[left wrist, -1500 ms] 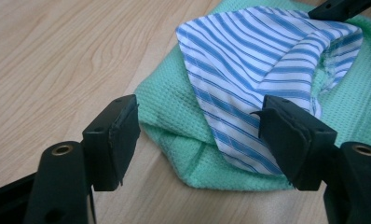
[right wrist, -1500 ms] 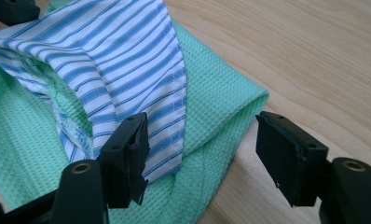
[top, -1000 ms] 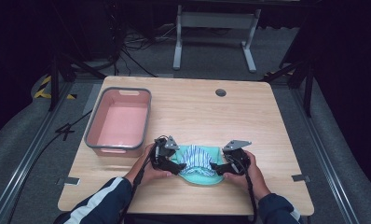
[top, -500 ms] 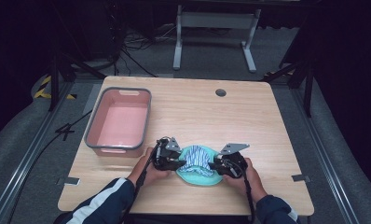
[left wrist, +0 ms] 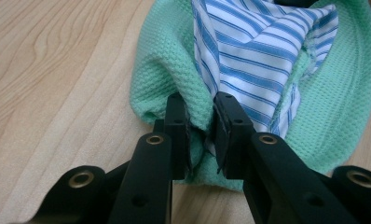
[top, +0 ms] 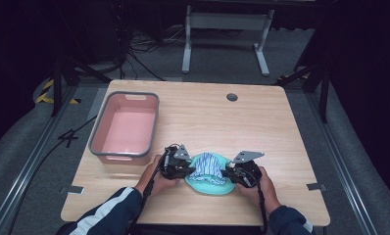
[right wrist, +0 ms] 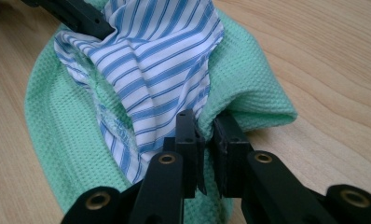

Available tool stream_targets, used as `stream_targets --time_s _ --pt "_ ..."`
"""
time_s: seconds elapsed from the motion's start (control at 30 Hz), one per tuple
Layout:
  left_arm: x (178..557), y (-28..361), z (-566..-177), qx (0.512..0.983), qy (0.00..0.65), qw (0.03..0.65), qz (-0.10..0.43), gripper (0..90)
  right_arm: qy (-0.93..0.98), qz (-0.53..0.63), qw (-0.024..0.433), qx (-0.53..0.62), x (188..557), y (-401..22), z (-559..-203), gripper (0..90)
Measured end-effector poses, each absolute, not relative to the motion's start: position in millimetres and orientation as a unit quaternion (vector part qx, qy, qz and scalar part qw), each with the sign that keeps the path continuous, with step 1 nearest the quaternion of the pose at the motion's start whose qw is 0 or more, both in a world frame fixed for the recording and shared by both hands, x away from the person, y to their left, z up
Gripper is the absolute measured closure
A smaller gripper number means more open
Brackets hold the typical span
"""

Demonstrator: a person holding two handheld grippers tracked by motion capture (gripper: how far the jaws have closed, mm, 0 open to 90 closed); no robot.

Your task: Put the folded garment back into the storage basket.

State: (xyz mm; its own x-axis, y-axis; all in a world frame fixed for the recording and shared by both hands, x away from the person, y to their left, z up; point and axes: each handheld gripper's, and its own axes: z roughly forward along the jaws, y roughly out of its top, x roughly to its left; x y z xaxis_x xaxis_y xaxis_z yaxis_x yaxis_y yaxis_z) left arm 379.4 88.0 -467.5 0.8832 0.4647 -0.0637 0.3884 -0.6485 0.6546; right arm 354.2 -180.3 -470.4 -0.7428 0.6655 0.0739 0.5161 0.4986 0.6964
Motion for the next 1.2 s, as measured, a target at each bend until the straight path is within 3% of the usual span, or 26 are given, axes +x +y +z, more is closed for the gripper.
stream_targets --time_s 1.2 --pt "387 79 -425 0.913 0.203 0.343 0.09 76.8 0.84 0.393 0.126 0.351 356 -193 -428 82.0"
